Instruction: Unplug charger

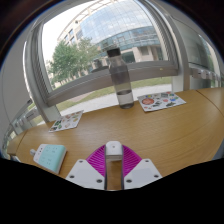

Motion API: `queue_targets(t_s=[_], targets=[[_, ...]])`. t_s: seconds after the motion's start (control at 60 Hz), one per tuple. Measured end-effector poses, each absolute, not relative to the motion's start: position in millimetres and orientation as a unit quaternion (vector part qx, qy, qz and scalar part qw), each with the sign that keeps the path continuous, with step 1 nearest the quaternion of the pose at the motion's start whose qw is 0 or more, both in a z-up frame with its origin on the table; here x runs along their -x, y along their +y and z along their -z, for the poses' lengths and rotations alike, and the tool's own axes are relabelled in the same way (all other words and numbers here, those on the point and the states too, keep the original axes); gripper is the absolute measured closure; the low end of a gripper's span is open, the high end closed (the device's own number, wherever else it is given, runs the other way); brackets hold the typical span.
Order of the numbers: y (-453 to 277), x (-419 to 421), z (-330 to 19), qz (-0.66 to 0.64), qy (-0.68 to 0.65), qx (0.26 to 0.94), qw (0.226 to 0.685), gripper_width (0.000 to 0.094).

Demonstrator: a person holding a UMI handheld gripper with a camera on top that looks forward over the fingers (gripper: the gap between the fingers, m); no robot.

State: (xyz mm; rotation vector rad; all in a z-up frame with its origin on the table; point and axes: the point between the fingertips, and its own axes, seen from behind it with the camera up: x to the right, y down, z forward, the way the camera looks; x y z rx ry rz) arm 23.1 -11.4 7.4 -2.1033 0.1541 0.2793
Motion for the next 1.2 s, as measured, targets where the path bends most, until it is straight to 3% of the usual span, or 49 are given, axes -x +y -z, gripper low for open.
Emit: queue_targets(t_s=[0.167,0.267,0.317,0.5,0.617,0.717,1.033,1.2], targets=[[-7,-20,-6,-0.134,0.076,0.864,0.48,0.0671],[-7,-32,-1,-0.112,0.097,0.868,0.474,0.0402],[-8,-37,-3,-0.093,0.101,0.869,0.476,0.0316],[-29,-42,-70,-0.06,0.094,0.837,0.535,0.0194],[-68,-32,-113,-0.047,0.083,0.814,0.573,0.0174],[-104,-24,-124,-0.028,0.075,0.808,0.584,0.0161],[-192,28,-80,-0.012,0.042,0.833,0.552,0.0148],[-212,35,-74,-0.013,0.039,0.836,0.547,0.0147]])
